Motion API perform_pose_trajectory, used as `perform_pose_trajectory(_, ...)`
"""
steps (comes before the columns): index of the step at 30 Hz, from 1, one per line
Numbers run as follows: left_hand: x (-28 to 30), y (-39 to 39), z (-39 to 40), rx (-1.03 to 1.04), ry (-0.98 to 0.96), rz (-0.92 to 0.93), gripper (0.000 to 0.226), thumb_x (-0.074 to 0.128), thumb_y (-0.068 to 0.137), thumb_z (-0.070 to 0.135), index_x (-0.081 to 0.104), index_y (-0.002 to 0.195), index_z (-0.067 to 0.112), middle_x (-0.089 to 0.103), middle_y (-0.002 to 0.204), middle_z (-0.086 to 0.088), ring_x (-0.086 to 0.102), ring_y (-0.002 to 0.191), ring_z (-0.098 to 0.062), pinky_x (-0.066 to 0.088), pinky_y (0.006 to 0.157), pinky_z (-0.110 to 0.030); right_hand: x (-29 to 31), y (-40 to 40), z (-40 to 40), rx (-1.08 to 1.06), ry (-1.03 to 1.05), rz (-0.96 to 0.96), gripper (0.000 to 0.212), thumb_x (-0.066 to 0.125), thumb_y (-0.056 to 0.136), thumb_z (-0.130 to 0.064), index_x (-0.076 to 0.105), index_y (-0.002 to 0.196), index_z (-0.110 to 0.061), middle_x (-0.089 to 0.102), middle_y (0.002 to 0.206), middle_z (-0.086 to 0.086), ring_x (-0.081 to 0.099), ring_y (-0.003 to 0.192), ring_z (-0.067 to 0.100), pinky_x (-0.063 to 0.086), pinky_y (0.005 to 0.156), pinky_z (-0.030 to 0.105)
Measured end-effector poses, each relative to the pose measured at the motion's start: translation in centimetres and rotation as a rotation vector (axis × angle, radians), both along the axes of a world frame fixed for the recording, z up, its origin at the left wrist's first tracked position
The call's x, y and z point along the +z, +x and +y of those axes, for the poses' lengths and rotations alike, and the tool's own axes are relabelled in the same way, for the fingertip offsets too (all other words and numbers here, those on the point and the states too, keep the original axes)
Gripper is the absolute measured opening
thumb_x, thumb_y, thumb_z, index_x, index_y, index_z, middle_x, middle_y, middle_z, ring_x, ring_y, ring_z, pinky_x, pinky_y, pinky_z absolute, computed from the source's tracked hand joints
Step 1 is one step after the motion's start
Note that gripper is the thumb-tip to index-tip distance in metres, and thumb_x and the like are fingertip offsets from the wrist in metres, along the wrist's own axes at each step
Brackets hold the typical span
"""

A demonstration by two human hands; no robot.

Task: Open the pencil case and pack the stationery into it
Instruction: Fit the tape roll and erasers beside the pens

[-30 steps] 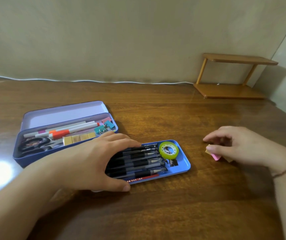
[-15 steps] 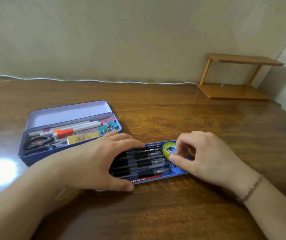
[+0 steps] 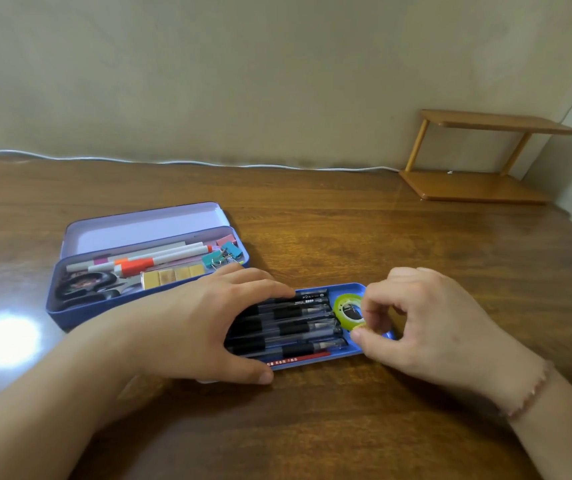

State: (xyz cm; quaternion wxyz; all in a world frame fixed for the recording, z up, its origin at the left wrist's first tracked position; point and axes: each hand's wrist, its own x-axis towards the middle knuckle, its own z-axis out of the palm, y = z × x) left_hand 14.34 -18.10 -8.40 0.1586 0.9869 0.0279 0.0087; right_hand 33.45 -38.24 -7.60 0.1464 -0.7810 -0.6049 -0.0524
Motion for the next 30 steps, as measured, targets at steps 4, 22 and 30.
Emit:
perform_pose_trajectory(4, 0.1, 0.0, 0.0, -0.001, -0.004, 0.007, 0.086, 0.063, 0.069, 0.076, 0.024, 0.141, 0.052, 0.029, 0.135, 0.037, 0.028, 0.129, 0.009, 0.04, 0.107, -0.025, 0.1, -0.3, 0.2, -0.019, -0.08, -0.011, 0.036, 0.056, 0.072, -0.063, 0.056, 0.067, -0.027, 0.057, 0.063, -0.013, 0.053, 0.069, 0.003, 0.028, 0.058, 0.015)
perform_pose_trajectory(22, -0.2, 0.0, 0.1, -0.001, 0.006, 0.004, 0.087, 0.059, 0.067, 0.08, 0.022, 0.141, 0.054, 0.029, 0.136, 0.037, 0.029, 0.131, 0.008, 0.039, 0.108, -0.026, 1.7, 2.0, -0.9, -0.065, -0.008, 0.252, 0.004, 0.073, 0.079, -0.034, 0.07, 0.081, -0.036, 0.066, 0.077, -0.012, 0.061, 0.072, 0.006, 0.047, 0.064, 0.019)
perform_pose_trajectory(30, -0.3, 0.0, 0.1, 0.0, 0.009, -0.024, 0.088, 0.059, 0.066, 0.08, 0.028, 0.142, 0.049, 0.032, 0.135, 0.035, 0.029, 0.13, 0.009, 0.036, 0.11, -0.023, 3.4, 7.6, -5.4, -0.355, -0.384, 0.476, 0.031, 0.081, 0.07, -0.039, 0.064, 0.091, -0.054, 0.065, 0.085, -0.003, 0.062, 0.077, 0.018, 0.05, 0.063, 0.029)
